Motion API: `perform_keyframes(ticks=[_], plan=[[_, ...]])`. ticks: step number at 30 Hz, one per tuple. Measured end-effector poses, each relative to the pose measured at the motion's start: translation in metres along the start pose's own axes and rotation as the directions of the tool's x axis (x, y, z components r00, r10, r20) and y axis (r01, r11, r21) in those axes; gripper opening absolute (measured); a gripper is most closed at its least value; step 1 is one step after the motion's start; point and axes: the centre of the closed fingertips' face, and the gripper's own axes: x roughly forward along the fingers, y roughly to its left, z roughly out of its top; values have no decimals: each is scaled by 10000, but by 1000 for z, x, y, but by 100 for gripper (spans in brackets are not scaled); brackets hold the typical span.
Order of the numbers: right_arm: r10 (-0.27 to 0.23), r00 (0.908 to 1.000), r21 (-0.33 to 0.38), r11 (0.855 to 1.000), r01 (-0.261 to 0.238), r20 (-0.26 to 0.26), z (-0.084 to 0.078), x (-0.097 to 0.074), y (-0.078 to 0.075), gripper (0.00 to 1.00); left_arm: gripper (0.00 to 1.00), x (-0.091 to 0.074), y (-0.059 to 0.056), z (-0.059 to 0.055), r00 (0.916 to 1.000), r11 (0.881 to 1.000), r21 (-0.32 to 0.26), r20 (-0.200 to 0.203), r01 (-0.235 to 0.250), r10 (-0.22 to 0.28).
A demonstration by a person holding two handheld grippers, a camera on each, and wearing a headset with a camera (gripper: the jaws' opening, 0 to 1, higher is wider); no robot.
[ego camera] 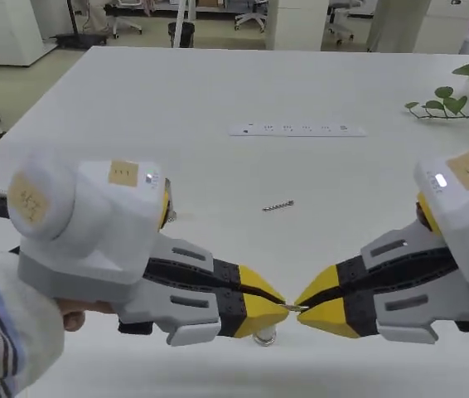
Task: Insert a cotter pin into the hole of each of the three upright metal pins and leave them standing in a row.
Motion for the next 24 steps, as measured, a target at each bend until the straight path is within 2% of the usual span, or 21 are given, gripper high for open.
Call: perform_keyframes(ticks=[6,9,12,18,20,21,24], plan=[[243,9997,49,9997,-243,-26,-1,0,6,4,1,1,-6,-4,9998,9998,16,-103,180,-180],[479,9989,185,9987,-479,5,-1,1,11,4,1,2,-7,-9,9992,9996,136,-324,234,-229],[557,9984,314,9979,-559,68,-1,1,12,4,1,2,-8,-9,9992,9996,1,-291,281,-280],[466,9986,513,9975,-479,257,0,0,12,4,3,1,-6,-11,9994,9999,-92,-310,139,-141],[415,9989,537,9976,-427,237,-1,0,11,4,7,2,-6,-13,9994,9999,-108,-354,64,-68],[408,9989,547,9976,-420,220,-2,0,11,4,13,2,-5,-13,9994,9999,-164,-356,-13,7],[320,9994,634,9974,-328,141,-7,-1,9,4,23,3,1,-12,9993,9989,-306,-126,-361,357]])
